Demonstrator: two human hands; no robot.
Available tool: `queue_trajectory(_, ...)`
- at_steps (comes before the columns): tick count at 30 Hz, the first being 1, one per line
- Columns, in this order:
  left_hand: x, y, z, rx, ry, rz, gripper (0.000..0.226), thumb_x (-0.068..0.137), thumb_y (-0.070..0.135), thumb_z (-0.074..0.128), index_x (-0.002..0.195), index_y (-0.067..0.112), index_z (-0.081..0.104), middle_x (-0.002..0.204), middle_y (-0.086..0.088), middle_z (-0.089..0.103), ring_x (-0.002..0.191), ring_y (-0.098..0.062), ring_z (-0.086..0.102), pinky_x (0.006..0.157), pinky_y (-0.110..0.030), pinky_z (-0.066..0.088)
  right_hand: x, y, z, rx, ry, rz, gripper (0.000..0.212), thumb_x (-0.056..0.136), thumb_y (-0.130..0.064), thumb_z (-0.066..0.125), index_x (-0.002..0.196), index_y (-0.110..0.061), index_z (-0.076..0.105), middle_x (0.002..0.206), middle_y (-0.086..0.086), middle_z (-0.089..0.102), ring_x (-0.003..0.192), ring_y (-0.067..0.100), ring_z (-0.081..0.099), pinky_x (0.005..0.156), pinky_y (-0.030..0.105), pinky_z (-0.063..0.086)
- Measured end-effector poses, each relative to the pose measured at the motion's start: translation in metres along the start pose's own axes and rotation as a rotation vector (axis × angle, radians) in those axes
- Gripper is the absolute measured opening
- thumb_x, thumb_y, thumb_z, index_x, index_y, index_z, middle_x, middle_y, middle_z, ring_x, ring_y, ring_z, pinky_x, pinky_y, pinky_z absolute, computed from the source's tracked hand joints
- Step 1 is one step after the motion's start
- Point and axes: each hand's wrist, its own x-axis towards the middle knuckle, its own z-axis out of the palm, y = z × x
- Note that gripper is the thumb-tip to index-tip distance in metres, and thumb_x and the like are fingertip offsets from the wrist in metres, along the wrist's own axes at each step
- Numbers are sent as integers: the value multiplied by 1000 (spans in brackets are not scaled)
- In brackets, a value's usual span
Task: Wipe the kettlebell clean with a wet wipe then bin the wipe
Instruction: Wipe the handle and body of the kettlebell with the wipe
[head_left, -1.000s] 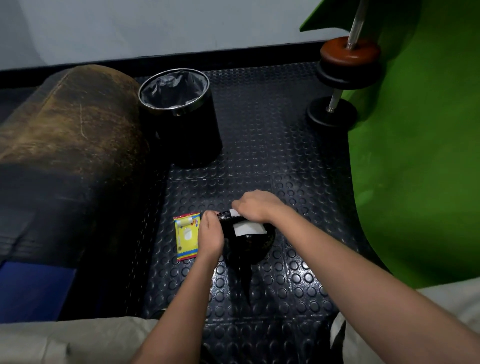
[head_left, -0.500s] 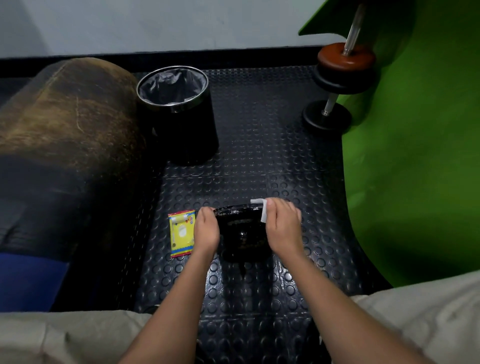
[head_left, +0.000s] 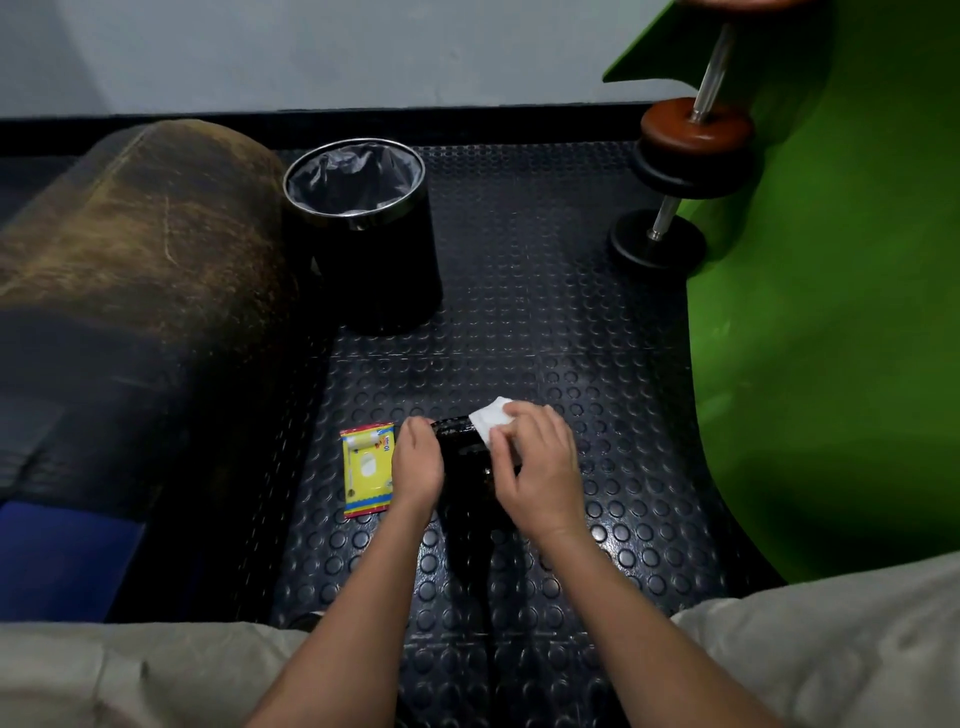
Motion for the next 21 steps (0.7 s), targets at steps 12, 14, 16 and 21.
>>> queue_trajectory(12,2,-1,2,38,21,-2,32,101,20,25,85,5,49,86,-7,51,82,-19,41,79,-38,39,49,-4,-4,-266,-263,257,52,108,-30,21,85,-14,65,88,1,68,90,21,61,120,40,26)
queue_trajectory(14,3,-1,2,35,27,2,36,101,19,26,95,-1,55,92,-10,56,86,-21,46,85,-40,42,34,-12,6,-256,-213,185,54,107,-32,19,107,-15,70,109,0,71,116,20,59,124,37,17)
queue_trajectory(16,3,-1,1,31,24,7,37,101,19,26,99,-1,57,96,-11,58,88,-22,49,88,-40,43,16,-19,14,-195,-138,131,54,108,-35,19,133,-17,64,137,-3,62,141,18,43,126,36,8)
queue_trajectory(21,1,0,1,22,19,3,38,101,20,26,100,-3,55,94,-11,56,87,-20,47,86,-39,43,-13,-9,23,-39,28,165,46,110,-30,35,154,-17,41,164,-5,28,155,12,14,127,33,7)
